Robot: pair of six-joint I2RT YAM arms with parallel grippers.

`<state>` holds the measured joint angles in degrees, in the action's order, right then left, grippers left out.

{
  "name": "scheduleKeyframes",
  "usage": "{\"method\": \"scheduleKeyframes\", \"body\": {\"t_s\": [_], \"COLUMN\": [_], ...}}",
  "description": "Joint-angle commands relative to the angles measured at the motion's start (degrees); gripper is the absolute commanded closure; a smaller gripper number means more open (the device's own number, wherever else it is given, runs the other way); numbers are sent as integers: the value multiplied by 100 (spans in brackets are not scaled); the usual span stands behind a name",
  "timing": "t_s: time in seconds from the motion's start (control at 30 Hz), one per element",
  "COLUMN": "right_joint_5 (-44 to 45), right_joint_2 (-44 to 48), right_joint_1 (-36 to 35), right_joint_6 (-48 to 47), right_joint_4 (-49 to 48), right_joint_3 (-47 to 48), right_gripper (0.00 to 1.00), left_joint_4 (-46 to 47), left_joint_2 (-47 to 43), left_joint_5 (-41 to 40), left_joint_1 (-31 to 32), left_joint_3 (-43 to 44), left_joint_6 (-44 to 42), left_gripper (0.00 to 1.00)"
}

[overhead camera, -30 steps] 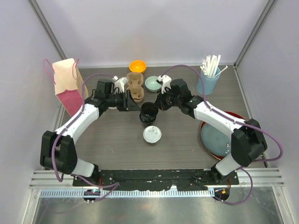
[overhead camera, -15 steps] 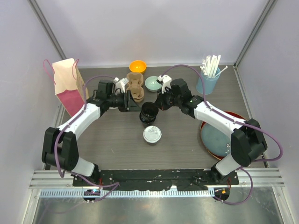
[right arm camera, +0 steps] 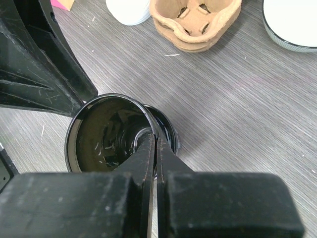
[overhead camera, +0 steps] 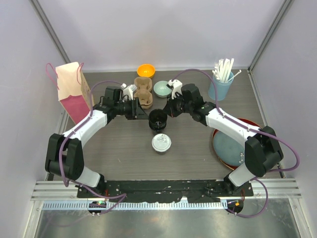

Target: Pack the takeout coffee

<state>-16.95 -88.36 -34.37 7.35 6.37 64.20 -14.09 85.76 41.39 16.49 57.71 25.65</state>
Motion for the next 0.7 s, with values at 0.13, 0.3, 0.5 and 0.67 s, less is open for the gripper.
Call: {"method": "scheduleKeyframes", "body": {"t_s": [0.13,0.3,0.5,0.67], "right_joint_5": [-607,-669,-511,-397], "right_joint_2": [310,310,214,292], "right_joint_1": [71,132,246,264], "right_joint_6": [433,530,574,548], "right_joint_4": [-874,-953,-770,-672], "right_joint_3": [101,48,-48,-22], "right_gripper": [98,98,98,98], "left_joint_4": [-182,-173,-586,-1261], "left_joint_2": [-164,-226,-515,-709], "left_joint_5": [-465,-473,-676,-746], "left_joint_1": [21,73,91,82], "left_joint_3": [-50,-41,327,741], "left_joint_6": [-508,-570,-1298,-1914], "left_gripper": [67,67,65,62]}}
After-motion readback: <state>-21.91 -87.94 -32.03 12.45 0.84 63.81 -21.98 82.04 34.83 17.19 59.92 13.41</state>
